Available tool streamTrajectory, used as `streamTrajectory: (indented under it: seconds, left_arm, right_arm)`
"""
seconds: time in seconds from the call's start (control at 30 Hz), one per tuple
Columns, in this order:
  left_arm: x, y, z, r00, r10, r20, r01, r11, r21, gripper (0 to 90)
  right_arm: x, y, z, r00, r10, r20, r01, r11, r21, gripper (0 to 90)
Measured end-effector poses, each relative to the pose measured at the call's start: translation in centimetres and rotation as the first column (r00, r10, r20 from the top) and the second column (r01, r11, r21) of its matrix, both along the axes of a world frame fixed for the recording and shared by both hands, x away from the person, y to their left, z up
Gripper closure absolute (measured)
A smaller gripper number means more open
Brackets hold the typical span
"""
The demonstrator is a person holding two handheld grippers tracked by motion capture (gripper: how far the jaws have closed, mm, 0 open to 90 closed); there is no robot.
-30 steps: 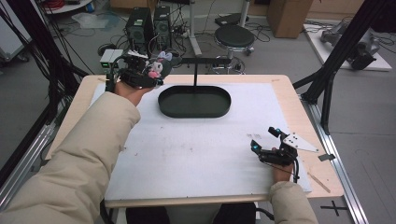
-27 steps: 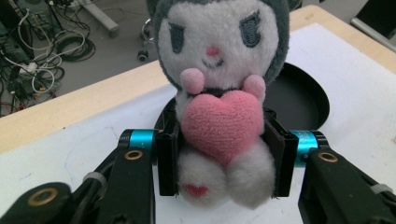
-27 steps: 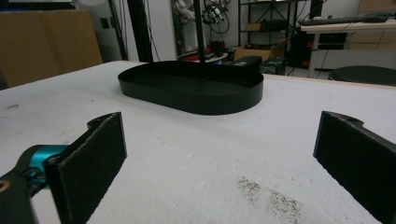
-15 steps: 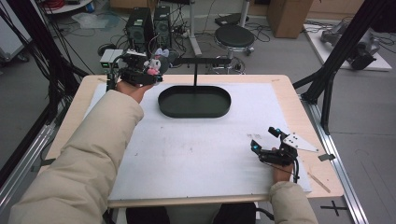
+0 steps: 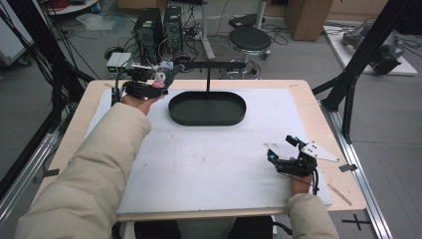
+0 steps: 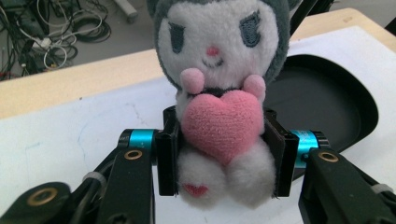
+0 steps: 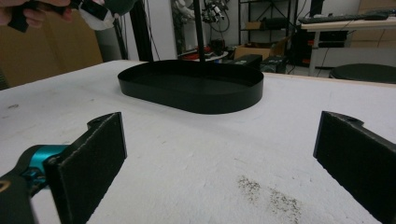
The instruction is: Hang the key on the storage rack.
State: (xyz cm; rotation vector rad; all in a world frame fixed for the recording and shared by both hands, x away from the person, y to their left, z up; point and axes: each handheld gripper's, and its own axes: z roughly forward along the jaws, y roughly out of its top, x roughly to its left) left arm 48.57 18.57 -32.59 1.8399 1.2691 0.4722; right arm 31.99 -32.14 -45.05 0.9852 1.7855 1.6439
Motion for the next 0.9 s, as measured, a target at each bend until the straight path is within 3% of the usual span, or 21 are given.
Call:
streamTrajectory:
  seconds: [0.23,0.37,0.53,0.6,0.63,0.67,0.73,0.77,0.8,0.83,0.87,0.9]
  left_arm:
    - [0.1,0.4,-1.3,0.9996,-0.012,-0.027,0.011,0.9998,-0.013,55.9]
    - [0.3,0.1,-1.8,0.9989,-0.031,-0.034,0.031,0.9995,0.010,55.1]
    - [0.8,0.0,-2.8,0.9950,-0.099,-0.011,0.099,0.9949,0.018,51.7]
    - [0.9,0.0,-2.9,0.9929,-0.119,0.010,0.119,0.9929,0.004,41.5]
    - [0.9,0.1,-3.0,0.9910,-0.129,0.034,0.130,0.9915,-0.009,41.5]
    - [0.9,0.0,-2.9,0.9893,-0.127,0.071,0.129,0.9914,-0.022,30.0]
    - [0.8,0.1,-2.9,0.9860,-0.137,0.094,0.141,0.9893,-0.037,20.5]
    - [0.8,0.1,-2.8,0.9849,-0.145,0.095,0.149,0.9880,-0.041,20.5]
    - [0.7,0.1,-2.8,0.9835,-0.148,0.104,0.154,0.9864,-0.057,10.6]
    - [0.7,0.2,-2.7,0.9824,-0.152,0.108,0.161,0.9843,-0.073,10.6]
    - [0.2,0.4,-2.5,0.9760,-0.170,0.136,0.184,0.9778,-0.101,5.2]
    - [0.2,0.4,-2.5,0.9760,-0.170,0.136,0.184,0.9778,-0.101,4.9]
  right_arm:
    - [0.0,0.0,0.0,1.0000,-0.002,0.003,0.002,1.0000,-0.004,1.7]
    - [0.0,0.0,0.0,1.0000,-0.002,0.001,0.002,1.0000,-0.001,1.6]
    - [-0.1,0.1,0.0,1.0000,0.001,0.001,-0.001,1.0000,-0.004,1.6]
    - [-0.1,0.2,0.0,1.0000,0.004,0.001,-0.004,0.9999,-0.010,1.6]
    - [-0.1,0.2,0.0,1.0000,0.004,0.001,-0.004,0.9999,-0.010,1.6]
    - [-0.1,0.1,0.0,1.0000,0.005,0.001,-0.005,0.9999,-0.010,1.6]
    - [-0.1,0.2,0.0,1.0000,0.004,0.001,-0.004,0.9999,-0.011,1.6]
    - [-0.1,0.2,0.0,1.0000,0.004,0.001,-0.004,0.9999,-0.011,1.6]
    - [0.0,0.2,0.0,1.0000,0.004,0.005,-0.004,0.9999,-0.014,1.6]
    - [-0.1,0.2,0.0,1.0000,0.001,0.003,-0.001,0.9999,-0.016,1.7]
    - [0.0,0.2,0.0,1.0000,0.003,0.005,-0.003,0.9999,-0.017,1.7]
    - [0.0,0.2,0.0,1.0000,0.003,0.005,-0.003,0.9999,-0.017,1.7]
